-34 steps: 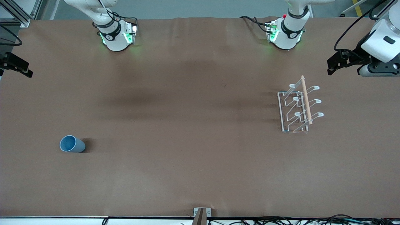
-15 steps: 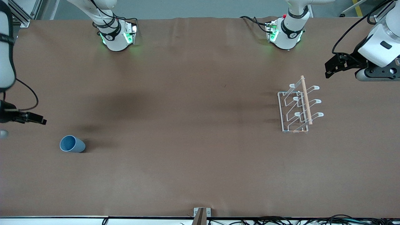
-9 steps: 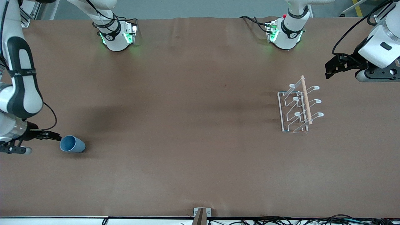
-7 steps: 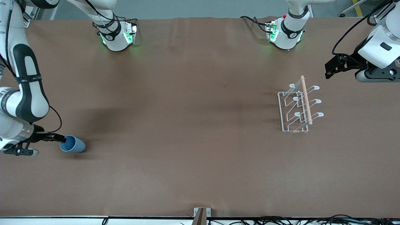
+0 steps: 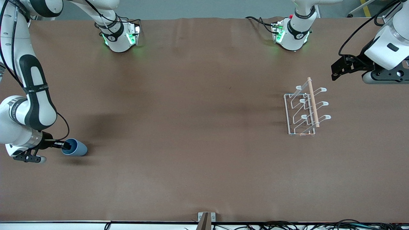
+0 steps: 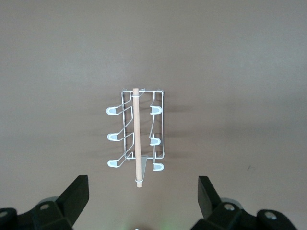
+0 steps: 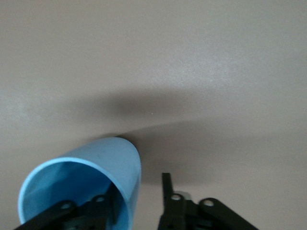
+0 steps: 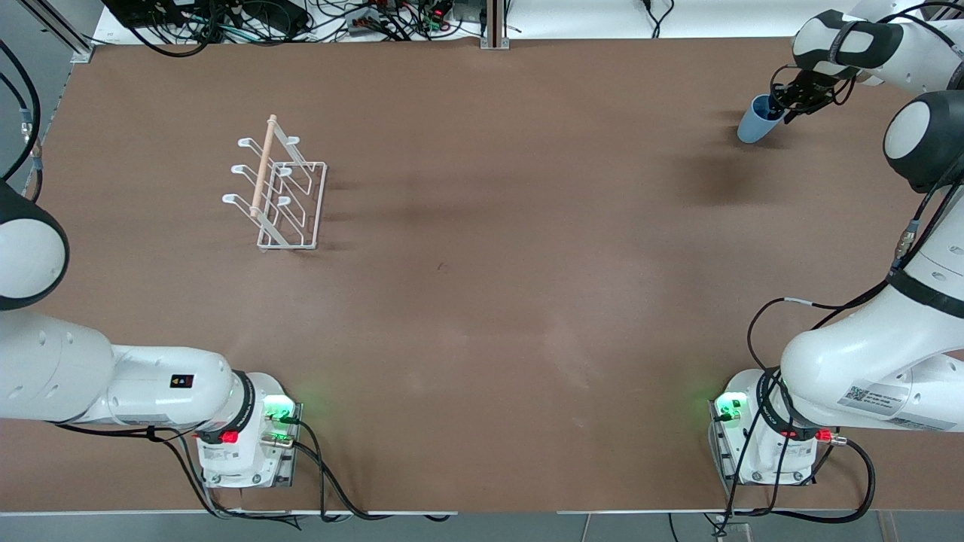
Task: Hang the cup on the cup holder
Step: 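Grasp the blue cup rim with the right gripper and lift it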
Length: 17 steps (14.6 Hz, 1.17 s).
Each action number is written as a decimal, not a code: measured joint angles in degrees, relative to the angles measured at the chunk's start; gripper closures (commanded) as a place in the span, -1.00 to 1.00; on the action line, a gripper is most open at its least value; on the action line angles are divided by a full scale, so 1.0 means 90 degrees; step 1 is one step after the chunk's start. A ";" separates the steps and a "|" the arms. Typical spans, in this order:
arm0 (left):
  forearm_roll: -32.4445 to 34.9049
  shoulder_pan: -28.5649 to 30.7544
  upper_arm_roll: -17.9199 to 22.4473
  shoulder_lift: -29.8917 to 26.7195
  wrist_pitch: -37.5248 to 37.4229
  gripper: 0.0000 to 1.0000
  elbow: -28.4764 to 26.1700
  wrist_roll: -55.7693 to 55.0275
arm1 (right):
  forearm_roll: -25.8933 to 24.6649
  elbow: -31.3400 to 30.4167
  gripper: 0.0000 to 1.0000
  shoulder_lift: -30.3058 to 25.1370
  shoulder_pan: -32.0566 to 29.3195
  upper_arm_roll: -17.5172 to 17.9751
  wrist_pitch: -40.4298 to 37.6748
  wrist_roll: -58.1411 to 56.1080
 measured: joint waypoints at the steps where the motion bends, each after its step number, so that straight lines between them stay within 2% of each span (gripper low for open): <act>1: 0.0000 0.0000 0.0000 0.0000 0.0000 -1.00 0.0000 0.0000 | 0.0046 0.0018 0.91 0.0013 0.0008 0.0004 0.0000 0.0009; 4: 0.0000 0.0000 0.0000 0.0000 0.0000 -1.00 0.0000 0.0000 | 0.0065 0.0044 0.92 0.0015 0.0053 0.0015 -0.0061 0.0024; 6: 0.0000 0.0000 0.0000 0.0001 0.0000 -1.00 0.0001 0.0000 | 0.0065 0.0151 0.92 -0.0141 0.0149 0.0023 -0.0490 0.0025; 9: 0.0000 0.0000 0.0000 0.0004 -0.0003 -1.00 0.0009 0.0000 | 0.0074 0.0237 0.94 -0.0956 0.0478 0.0060 -0.1636 0.0031; 11: 0.0000 0.0001 0.0000 0.0005 -0.0006 -1.00 0.0010 0.0000 | 0.0189 0.0038 0.96 -0.1649 0.0896 0.0094 -0.2091 0.0156; 14: 0.0000 0.0002 0.0000 0.0006 -0.0008 -1.00 0.0011 0.0001 | 0.0812 -0.0573 0.98 -0.2478 0.1730 0.0127 -0.2154 0.0827; 17: -0.0001 0.0003 0.0001 0.0006 -0.0011 -1.00 0.0012 0.0001 | 0.2000 -0.0960 0.99 -0.2884 0.2553 0.0143 -0.2134 0.1159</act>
